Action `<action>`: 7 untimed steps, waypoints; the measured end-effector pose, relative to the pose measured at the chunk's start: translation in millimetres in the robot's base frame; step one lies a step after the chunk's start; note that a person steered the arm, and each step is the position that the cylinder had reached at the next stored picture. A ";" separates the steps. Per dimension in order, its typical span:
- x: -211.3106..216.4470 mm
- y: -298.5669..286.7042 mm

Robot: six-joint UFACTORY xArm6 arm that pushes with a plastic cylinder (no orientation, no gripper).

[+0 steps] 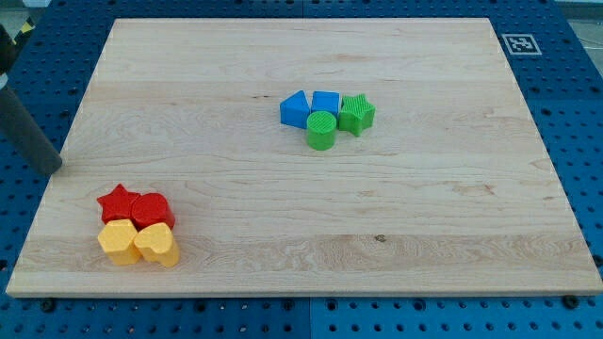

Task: Move the yellow heart to the right of the yellow hexagon

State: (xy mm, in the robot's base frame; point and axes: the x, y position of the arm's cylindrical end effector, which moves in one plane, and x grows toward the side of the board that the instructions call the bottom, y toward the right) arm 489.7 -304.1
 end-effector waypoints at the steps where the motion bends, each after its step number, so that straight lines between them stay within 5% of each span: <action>1: 41.1 2.2; 7: 109.3 98.3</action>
State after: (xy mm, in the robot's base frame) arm 599.0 -205.9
